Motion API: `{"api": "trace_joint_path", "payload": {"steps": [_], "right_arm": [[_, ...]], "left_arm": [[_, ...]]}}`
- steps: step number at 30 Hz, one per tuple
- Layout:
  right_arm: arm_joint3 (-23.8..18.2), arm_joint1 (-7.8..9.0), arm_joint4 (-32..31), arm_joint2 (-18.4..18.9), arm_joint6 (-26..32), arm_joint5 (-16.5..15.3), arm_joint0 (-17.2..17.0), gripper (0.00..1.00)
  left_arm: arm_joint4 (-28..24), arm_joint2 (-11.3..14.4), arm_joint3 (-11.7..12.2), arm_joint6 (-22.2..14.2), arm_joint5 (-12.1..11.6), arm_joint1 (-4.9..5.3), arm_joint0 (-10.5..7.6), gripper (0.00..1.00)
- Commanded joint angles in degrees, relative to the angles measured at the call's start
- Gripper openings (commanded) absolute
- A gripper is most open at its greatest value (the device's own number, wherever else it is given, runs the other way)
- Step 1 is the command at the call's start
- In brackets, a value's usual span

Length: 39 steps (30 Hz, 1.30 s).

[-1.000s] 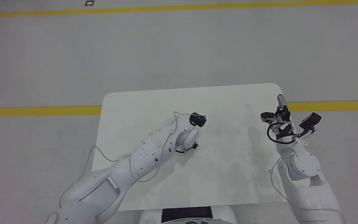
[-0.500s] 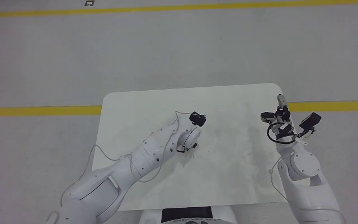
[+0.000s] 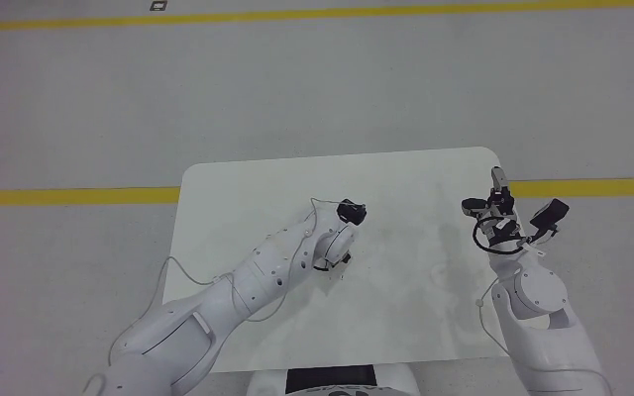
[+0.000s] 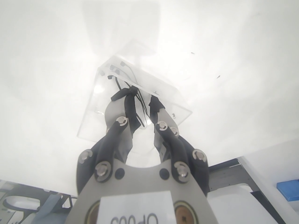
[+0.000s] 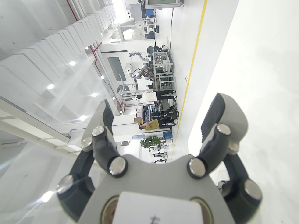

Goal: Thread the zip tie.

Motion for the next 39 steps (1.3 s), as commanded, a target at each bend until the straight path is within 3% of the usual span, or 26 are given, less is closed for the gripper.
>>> {"api": "trace_joint_path", "payload": {"steps": [1,12,34,39], "right_arm": [[0.0,0.0,0.0,0.0,0.0,0.0,0.0,1.0],[0.0,0.0,0.0,0.0,0.0,0.0,0.0,1.0],[0.0,0.0,0.0,0.0,0.0,0.0,0.0,1.0],[0.0,0.0,0.0,0.0,0.0,0.0,0.0,1.0]], "left_arm": [[0.2,0.0,-0.1,-0.1,0.1,-0.01,0.0,0.09],[3.0,0.4,-1.2,-3.4,2.7,0.08,-0.22,0.11],[1.1,0.9,4.6,-2.4,2.1,-1.45,-1.41,0.13],[0.8,0.9,5.5,-2.3,2.1,-1.68,-1.57,0.0]]}}
